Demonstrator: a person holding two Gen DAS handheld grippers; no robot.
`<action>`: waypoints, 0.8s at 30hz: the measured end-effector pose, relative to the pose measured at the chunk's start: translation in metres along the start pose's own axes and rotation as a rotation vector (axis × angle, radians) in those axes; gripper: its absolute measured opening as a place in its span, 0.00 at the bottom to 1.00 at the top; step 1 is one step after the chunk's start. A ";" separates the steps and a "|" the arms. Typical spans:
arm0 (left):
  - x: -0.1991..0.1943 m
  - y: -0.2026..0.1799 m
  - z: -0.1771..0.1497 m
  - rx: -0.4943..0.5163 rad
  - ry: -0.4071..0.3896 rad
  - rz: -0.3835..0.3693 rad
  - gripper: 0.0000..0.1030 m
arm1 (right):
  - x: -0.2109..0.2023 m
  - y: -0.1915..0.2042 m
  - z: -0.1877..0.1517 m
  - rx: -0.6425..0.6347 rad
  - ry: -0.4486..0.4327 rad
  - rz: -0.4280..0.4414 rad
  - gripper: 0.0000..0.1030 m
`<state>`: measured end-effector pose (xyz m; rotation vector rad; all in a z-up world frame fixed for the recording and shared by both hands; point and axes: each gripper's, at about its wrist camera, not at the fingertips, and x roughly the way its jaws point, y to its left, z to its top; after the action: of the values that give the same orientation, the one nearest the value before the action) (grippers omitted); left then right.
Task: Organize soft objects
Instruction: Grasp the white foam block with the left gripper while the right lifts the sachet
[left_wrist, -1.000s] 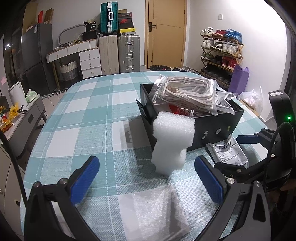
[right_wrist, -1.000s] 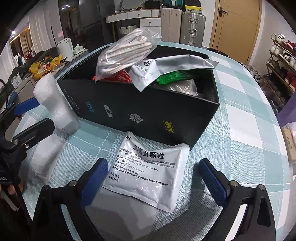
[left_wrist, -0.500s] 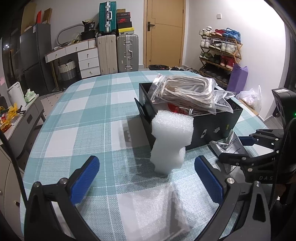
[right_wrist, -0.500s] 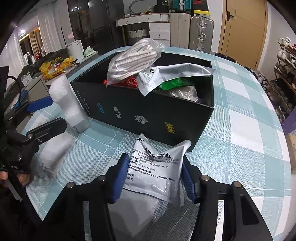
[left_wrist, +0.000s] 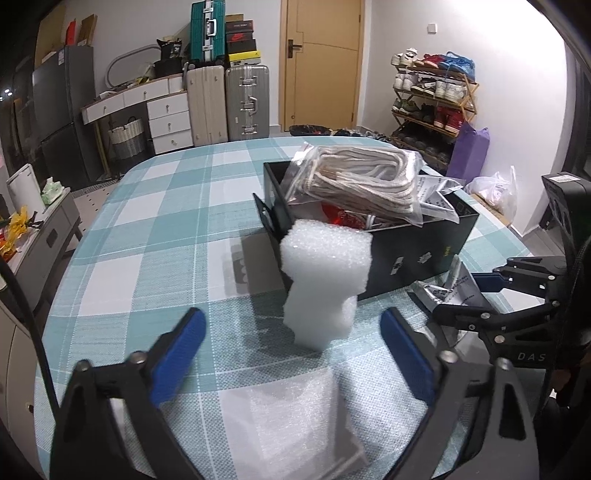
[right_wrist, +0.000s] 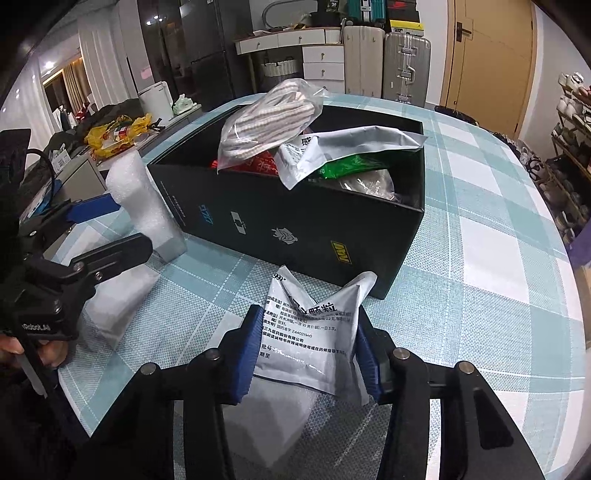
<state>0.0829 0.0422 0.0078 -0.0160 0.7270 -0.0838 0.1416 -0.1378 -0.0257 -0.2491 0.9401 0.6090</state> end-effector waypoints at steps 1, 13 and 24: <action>0.000 -0.001 0.000 0.003 0.003 -0.006 0.82 | 0.000 0.000 0.000 0.000 0.000 0.000 0.46; -0.007 0.003 -0.002 -0.031 -0.011 -0.095 0.35 | -0.002 0.001 -0.002 -0.011 -0.004 0.006 0.46; -0.018 0.002 0.004 -0.024 -0.047 -0.093 0.35 | -0.015 0.001 -0.002 -0.023 -0.032 0.016 0.45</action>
<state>0.0726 0.0455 0.0228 -0.0743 0.6798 -0.1635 0.1332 -0.1432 -0.0145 -0.2522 0.9050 0.6375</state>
